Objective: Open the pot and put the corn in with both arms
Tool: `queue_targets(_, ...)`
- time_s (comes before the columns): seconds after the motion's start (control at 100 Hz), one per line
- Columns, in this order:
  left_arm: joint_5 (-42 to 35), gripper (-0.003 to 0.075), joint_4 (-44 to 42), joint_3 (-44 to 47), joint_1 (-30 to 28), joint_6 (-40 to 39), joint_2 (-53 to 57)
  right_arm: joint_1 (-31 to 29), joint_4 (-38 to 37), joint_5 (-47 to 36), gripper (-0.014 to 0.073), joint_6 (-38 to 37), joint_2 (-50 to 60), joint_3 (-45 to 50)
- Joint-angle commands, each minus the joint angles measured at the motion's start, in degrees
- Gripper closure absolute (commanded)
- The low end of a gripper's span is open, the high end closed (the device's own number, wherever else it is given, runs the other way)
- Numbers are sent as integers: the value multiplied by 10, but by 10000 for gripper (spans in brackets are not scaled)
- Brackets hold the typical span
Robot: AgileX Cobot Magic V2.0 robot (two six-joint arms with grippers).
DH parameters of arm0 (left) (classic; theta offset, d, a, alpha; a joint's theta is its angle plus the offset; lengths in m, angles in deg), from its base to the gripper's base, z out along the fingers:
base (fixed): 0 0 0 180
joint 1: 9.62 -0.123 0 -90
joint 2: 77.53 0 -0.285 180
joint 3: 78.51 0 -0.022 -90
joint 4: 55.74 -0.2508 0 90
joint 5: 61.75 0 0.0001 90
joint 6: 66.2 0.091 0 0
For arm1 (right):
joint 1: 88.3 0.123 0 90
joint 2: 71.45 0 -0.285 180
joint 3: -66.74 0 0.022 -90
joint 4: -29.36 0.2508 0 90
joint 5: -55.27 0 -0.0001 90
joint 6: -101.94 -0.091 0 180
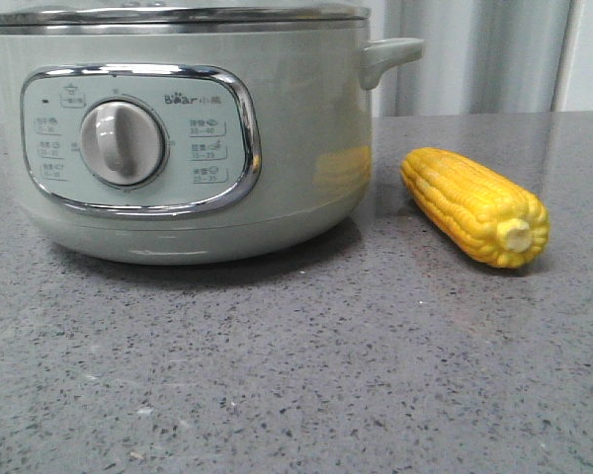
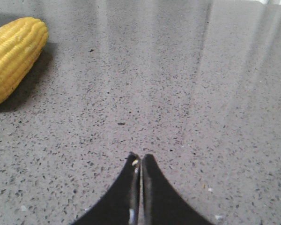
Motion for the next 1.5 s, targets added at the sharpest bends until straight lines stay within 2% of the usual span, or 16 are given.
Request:
queue_targets(0.0, -59, 741, -4, 2, 2, -1, 19, -4, -8, -22, 667, 4, 13, 12)
queue_targets(0.19, -74, 741, -4, 2, 2, -1, 19, -4, -8, -82, 667, 4, 13, 12)
queue_targets(0.41, -82, 741, -4, 2, 2, -1, 19, -4, -8, -191, 667, 2, 13, 12)
queue_targets(0.48, -91, 741, -4, 2, 2, -1, 19, -4, -8, -200, 667, 2, 13, 12)
queue_targets(0.83, -98, 741, -4, 2, 2, -1, 19, -4, -8, -175, 667, 2, 13, 12)
queue_targets(0.99, -158, 741, 11, 1, 2, -1, 19, -4, -8, -178, 667, 2, 13, 12)
queue_targets(1.2, -144, 741, 6, -42, 2, -1, 1, 2, 2, -167, 667, 2, 2, -15)
queue_targets(1.35, -116, 741, -13, -115, 2, -1, -56, 13, 2, -93, 667, 2, -49, -77)
queue_targets(1.49, -130, 741, -32, -175, 2, -1, -133, 15, 5, -32, 667, 2, -128, -142)
